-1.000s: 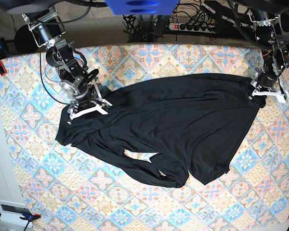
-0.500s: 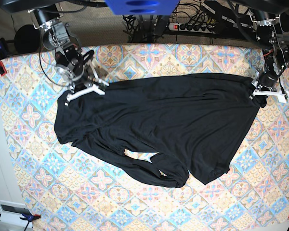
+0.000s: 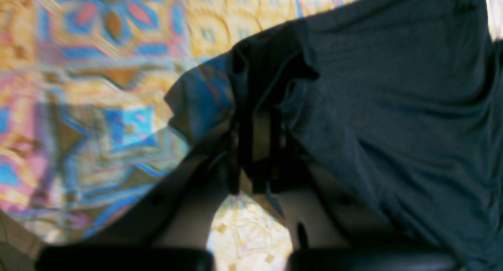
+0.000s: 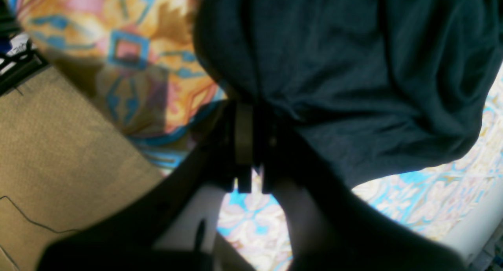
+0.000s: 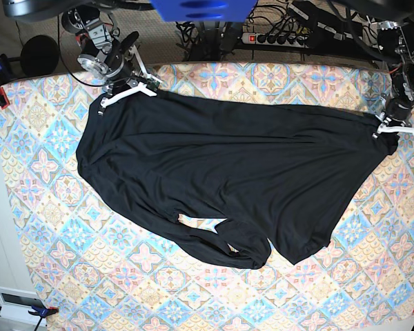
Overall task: Layout the t-shirt on the table in an organized manner, then fold the t-shirt properly
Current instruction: 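Hold the shirt edge with the right gripper while the left gripper adjusts its grip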
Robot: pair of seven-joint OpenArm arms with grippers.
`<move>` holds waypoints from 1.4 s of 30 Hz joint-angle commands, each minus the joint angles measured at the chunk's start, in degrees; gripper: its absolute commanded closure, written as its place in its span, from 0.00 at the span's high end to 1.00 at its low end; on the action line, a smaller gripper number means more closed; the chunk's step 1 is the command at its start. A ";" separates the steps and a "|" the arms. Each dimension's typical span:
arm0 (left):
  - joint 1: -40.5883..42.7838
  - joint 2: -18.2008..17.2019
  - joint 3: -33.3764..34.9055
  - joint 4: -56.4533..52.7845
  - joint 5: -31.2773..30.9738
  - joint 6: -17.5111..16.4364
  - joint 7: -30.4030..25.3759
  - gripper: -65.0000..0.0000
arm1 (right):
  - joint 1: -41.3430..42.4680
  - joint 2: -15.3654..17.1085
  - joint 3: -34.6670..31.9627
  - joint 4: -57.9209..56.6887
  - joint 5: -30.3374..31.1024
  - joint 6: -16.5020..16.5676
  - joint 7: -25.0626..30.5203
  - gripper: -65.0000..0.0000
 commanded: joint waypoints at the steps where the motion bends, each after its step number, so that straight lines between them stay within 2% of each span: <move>1: -0.30 -1.28 -0.94 1.08 0.07 -0.15 -0.93 0.00 | 0.20 0.58 0.43 1.14 -0.23 -0.35 0.37 0.00; 4: -0.57 -1.36 -1.11 0.99 0.25 -0.15 -1.20 0.00 | 0.02 0.23 3.24 1.23 -0.23 -0.44 0.37 0.00; 8: -2.06 -1.01 -5.33 0.73 0.07 -0.15 -1.20 0.00 | -2.09 -1.27 9.75 1.58 -0.23 -0.35 0.37 0.00; 11: -3.38 -0.93 -7.18 0.47 -0.01 -0.15 -1.02 0.00 | -2.35 -1.27 11.95 1.58 -0.23 -0.27 0.37 0.00; 22: -10.24 -0.66 -7.18 -4.55 -0.10 -0.15 -0.84 0.00 | -0.07 -1.27 11.68 1.40 -0.23 -0.27 0.02 0.00; 32: -15.78 5.23 -6.83 -4.55 0.95 -0.06 -0.76 0.00 | 6.44 -1.27 11.68 -0.79 -0.14 -0.27 -0.16 0.00; 37: -16.22 6.02 -6.65 -4.55 3.68 -0.06 -0.76 0.00 | 6.88 -1.27 12.12 -2.29 -0.14 -0.27 -0.16 0.00; 42: -16.92 5.93 -1.55 -4.72 5.61 0.12 -0.76 0.00 | 6.97 -1.27 12.21 -2.73 -0.31 -0.27 -0.16 0.00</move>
